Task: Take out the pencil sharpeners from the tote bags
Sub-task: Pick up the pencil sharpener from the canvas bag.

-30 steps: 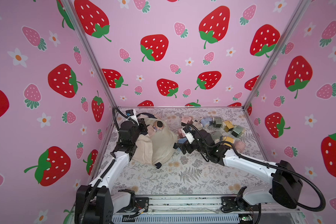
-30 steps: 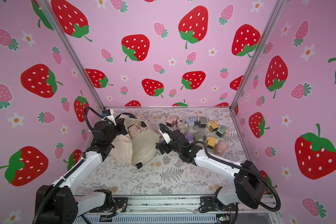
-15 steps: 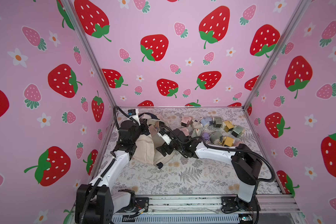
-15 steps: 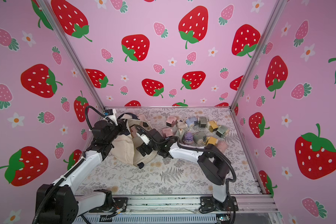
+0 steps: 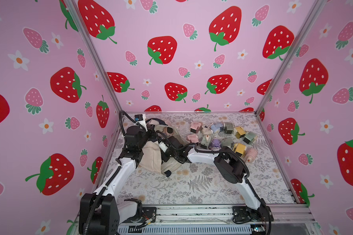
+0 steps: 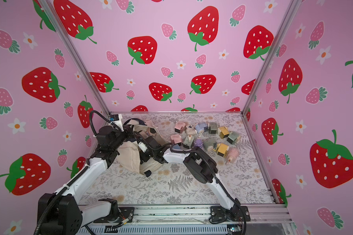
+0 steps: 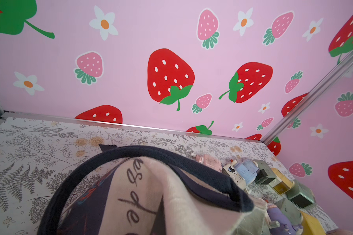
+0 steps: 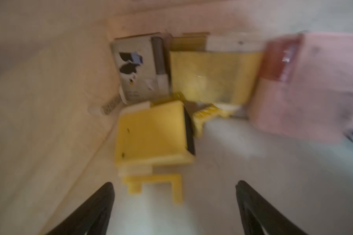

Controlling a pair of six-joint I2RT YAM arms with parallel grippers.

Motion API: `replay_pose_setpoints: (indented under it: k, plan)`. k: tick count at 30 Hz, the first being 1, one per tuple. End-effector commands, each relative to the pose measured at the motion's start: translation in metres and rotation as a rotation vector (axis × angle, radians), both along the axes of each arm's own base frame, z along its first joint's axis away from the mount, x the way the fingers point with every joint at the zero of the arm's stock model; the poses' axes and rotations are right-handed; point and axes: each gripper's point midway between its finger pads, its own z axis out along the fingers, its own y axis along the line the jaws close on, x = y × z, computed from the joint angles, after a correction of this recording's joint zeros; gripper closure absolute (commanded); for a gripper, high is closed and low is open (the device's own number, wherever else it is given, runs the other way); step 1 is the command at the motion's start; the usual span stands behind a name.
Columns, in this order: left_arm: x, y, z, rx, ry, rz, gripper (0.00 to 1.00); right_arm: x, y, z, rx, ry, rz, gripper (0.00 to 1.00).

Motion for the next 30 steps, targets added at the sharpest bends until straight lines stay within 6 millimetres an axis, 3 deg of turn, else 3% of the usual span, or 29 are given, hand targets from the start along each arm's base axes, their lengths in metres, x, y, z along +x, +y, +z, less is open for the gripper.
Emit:
replay_pose_setpoints:
  k: [1,5,8,12,15,20,25,30]
  plan:
    - [-0.003,-0.01,0.066,-0.02,-0.188,-0.051,1.0,-0.044,0.037,0.027,0.111,0.0,0.183,0.07]
    - [-0.008,-0.01,0.068,-0.023,-0.2,-0.056,1.0,-0.09,0.049,0.031,0.143,-0.033,0.391,0.07]
    - [-0.011,-0.011,0.069,-0.023,-0.201,-0.064,1.0,-0.098,0.042,0.023,0.099,-0.105,0.443,0.06]
    - [-0.012,-0.013,0.07,-0.026,-0.205,-0.074,1.0,-0.059,0.02,0.027,0.079,-0.175,0.305,0.05]
    - [-0.012,-0.015,0.07,-0.028,-0.204,-0.085,1.0,-0.018,0.001,0.033,0.08,-0.175,0.16,0.05]
    - [-0.013,-0.016,0.071,-0.033,-0.208,-0.092,1.0,0.044,-0.031,0.025,0.027,-0.193,-0.095,0.05]
    - [-0.011,-0.017,0.07,-0.035,-0.207,-0.095,1.0,0.075,-0.045,0.016,0.004,-0.206,-0.215,0.03]
    - [-0.009,-0.021,0.069,-0.038,-0.199,-0.107,1.0,0.092,-0.037,0.005,0.032,-0.141,-0.208,0.02]
